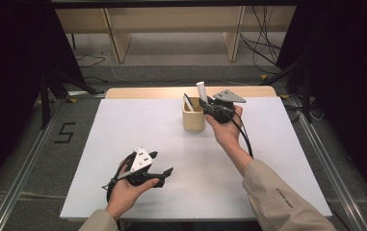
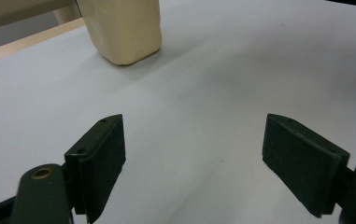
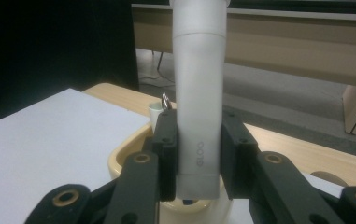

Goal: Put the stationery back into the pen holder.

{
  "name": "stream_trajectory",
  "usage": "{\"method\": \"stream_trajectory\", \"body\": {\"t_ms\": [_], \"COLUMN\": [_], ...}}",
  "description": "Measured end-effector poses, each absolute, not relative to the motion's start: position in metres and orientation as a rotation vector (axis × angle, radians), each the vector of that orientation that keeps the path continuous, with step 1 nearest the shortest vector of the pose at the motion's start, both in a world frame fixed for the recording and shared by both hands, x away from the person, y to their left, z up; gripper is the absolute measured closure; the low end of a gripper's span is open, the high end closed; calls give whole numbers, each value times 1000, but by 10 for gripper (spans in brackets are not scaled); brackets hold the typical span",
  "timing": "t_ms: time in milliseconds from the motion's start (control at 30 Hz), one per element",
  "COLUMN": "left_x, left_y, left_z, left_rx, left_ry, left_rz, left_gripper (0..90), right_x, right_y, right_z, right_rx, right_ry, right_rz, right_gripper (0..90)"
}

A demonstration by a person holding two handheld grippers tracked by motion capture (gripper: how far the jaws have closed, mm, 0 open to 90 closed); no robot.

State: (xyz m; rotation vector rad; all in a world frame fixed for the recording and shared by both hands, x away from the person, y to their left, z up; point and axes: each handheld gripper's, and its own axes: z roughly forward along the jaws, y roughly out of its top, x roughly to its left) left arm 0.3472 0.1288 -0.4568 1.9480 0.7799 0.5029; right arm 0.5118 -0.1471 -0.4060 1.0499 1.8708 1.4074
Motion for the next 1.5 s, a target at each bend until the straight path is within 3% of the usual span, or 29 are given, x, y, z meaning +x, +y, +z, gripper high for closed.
{"method": "stream_trajectory", "body": {"t_ms": [1500], "left_x": [347], "left_y": [129], "left_z": [-457], "left_rx": [1952], "left_ry": [778], "left_rz": [498], "left_gripper": [213], "right_x": [525], "right_y": [-137], "right_z": [-408], "right_rx": [1074], "right_ry": [1880], "right_rz": [1368], "right_gripper": [714]}}
